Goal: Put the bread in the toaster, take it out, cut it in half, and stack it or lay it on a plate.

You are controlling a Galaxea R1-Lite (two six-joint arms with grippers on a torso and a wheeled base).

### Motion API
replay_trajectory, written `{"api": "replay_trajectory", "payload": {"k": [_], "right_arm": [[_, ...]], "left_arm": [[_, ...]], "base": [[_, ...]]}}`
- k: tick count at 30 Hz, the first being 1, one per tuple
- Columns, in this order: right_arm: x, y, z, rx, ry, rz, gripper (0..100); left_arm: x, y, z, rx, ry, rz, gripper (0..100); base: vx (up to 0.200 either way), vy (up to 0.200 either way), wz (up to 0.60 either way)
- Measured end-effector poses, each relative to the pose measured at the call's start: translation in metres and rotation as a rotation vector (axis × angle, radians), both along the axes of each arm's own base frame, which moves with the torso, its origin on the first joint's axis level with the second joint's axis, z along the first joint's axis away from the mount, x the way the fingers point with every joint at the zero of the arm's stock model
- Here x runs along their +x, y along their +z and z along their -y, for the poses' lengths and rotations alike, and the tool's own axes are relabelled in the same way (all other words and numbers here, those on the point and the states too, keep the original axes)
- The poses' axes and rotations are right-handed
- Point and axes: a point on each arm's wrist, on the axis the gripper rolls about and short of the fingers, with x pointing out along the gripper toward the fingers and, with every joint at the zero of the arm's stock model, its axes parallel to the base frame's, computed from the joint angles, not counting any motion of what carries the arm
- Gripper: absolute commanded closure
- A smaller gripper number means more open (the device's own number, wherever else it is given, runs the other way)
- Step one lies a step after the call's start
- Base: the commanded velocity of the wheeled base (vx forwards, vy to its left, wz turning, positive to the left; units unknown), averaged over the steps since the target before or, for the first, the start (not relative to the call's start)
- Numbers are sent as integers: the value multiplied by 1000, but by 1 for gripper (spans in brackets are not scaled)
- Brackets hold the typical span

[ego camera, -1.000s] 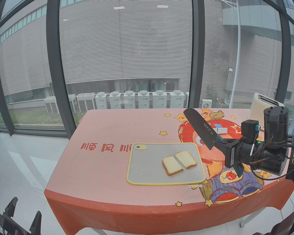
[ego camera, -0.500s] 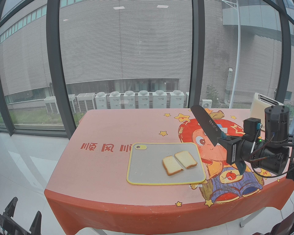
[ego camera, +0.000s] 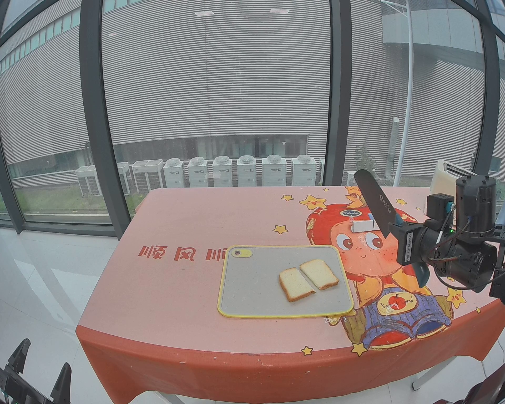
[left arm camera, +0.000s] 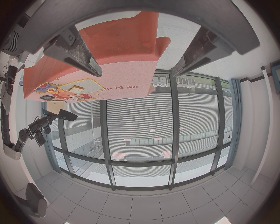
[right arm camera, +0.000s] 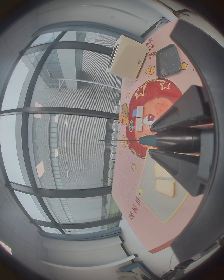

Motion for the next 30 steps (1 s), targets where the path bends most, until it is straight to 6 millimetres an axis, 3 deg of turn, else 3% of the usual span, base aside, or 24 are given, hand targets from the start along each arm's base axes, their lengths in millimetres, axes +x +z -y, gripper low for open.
{"api": "replay_trajectory", "payload": {"k": [13, 30], "right_arm": [[2, -6, 15, -3, -45, -21, 100], [20, -10, 34, 32, -51, -56, 100]], "left_arm": [[0, 0, 0, 0, 0, 0, 0], [0, 0, 0, 0, 0, -1, 0]], "base": [[0, 0, 0], [0, 0, 0]]}}
